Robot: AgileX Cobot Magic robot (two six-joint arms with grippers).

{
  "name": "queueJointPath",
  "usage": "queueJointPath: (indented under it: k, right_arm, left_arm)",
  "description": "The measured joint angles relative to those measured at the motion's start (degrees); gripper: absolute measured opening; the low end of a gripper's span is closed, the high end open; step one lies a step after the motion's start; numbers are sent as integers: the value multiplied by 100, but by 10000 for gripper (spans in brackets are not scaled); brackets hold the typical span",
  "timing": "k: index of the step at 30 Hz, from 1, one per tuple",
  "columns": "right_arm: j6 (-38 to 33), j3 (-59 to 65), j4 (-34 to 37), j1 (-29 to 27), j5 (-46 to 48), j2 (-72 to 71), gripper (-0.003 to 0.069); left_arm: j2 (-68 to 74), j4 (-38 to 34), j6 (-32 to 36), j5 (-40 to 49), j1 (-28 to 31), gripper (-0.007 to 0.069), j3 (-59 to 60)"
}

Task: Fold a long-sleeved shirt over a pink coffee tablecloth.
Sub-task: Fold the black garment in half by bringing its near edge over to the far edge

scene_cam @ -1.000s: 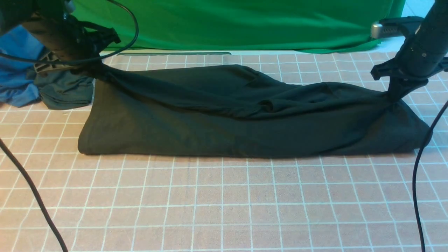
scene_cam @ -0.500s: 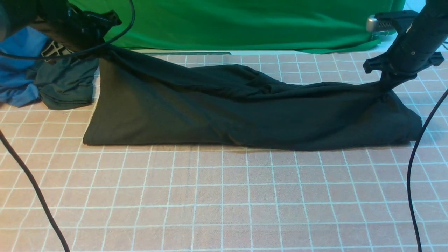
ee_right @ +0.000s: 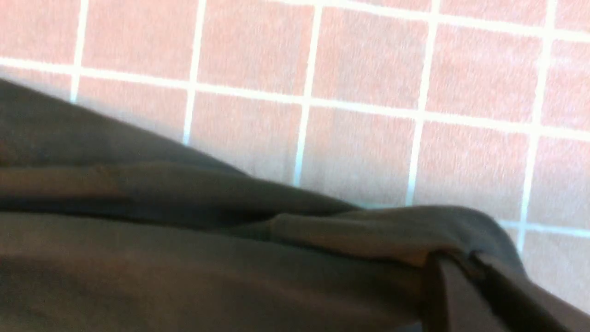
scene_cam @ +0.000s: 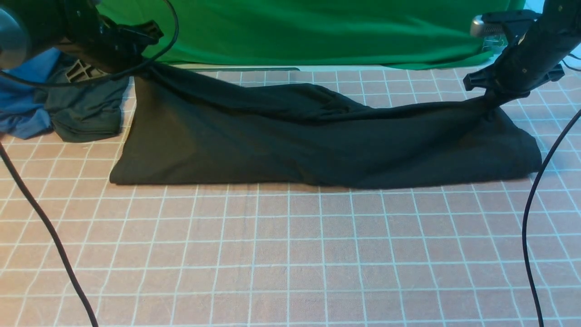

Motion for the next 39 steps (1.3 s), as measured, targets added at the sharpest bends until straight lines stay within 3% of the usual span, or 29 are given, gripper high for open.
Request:
queueJointPath:
  k: [4, 5, 7, 9, 11, 15, 16, 22, 27, 39]
  right_arm:
    - [97, 0, -80, 0, -121, 16, 226]
    - [144, 0, -84, 0, -124, 4, 301]
    - [160, -54, -42, 0, -50, -44, 371]
    - [34, -129, 179, 28, 54, -167, 388]
    - [-472, -203, 655, 128, 200, -337, 308]
    - [-1620, -241, 1810, 651, 305, -501, 69]
    - [-1771, -247, 1935, 818, 305, -487, 52]
    - [-2320, -247, 2157, 1681, 206, -49, 38]
    - [-2411, -241, 2152, 2048, -41, 354, 38]
    - [-2227, -235, 2152, 2185, -1428, 753, 38]
  left_arm:
    - [0, 0, 26, -62, 0, 32, -5]
    - [0, 0, 36, -64, 0, 32, -5]
    - [0, 0, 41, -64, 0, 32, -5]
    - [0, 0, 41, -64, 0, 32, -5]
    - [0, 0, 92, -64, 0, 32, -5]
    - [0, 0, 111, -16, 0, 32, -11]
    - [0, 0, 111, 20, 0, 32, -11]
    - [0, 0, 126, 56, 0, 32, -11]
    - [0, 0, 158, 64, 0, 32, -11]
    - [0, 0, 172, 171, 0, 32, -11]
